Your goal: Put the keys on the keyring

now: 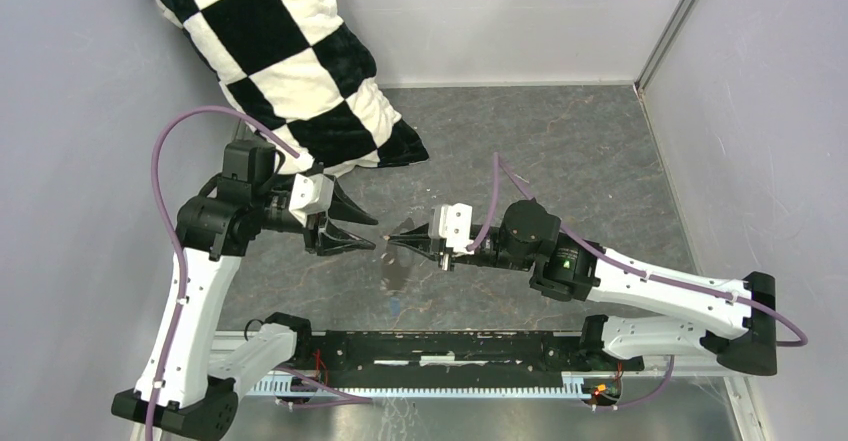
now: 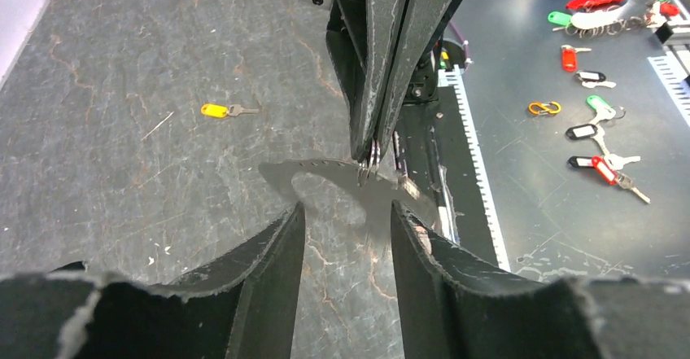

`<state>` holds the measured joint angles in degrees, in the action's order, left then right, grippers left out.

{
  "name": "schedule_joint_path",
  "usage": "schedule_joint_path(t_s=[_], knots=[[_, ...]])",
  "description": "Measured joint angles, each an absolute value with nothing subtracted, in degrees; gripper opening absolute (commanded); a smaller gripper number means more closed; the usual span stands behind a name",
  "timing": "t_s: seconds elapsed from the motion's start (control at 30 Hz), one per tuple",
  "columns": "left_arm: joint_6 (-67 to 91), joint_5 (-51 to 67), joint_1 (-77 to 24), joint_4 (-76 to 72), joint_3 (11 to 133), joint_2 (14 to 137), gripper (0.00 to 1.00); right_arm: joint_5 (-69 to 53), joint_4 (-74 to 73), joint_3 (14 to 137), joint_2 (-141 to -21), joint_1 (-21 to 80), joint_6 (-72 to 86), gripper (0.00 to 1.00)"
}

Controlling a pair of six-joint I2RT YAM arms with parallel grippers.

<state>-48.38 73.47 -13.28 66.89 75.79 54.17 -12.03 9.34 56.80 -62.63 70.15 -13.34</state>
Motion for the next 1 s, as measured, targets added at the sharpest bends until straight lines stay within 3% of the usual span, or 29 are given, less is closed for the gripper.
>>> schedule_joint_path(t_s=[0.4,0.57,0.87,1.0], knots=[[-46.48,75.48,-15.57,66.5,76.05,52.88,0.49,-12.99,10.26,57.21,-63.02,70.72,-12.69,0.0],[-46.44,75.22,-15.88,64.99,75.99,52.31,0.38,-13.3,10.63,57.78,-64.03,71.16,-12.21,0.0],[-45.1,75.09,-15.88,60.9,74.52,50.33,0.04,-13.28,11.03,58.13,-64.71,71.24,-11.49,0.0],[-45.25,74.96,-15.9,60.16,74.08,49.17,0.02,-13.32,11.29,58.39,-64.73,71.26,-10.72,0.1]])
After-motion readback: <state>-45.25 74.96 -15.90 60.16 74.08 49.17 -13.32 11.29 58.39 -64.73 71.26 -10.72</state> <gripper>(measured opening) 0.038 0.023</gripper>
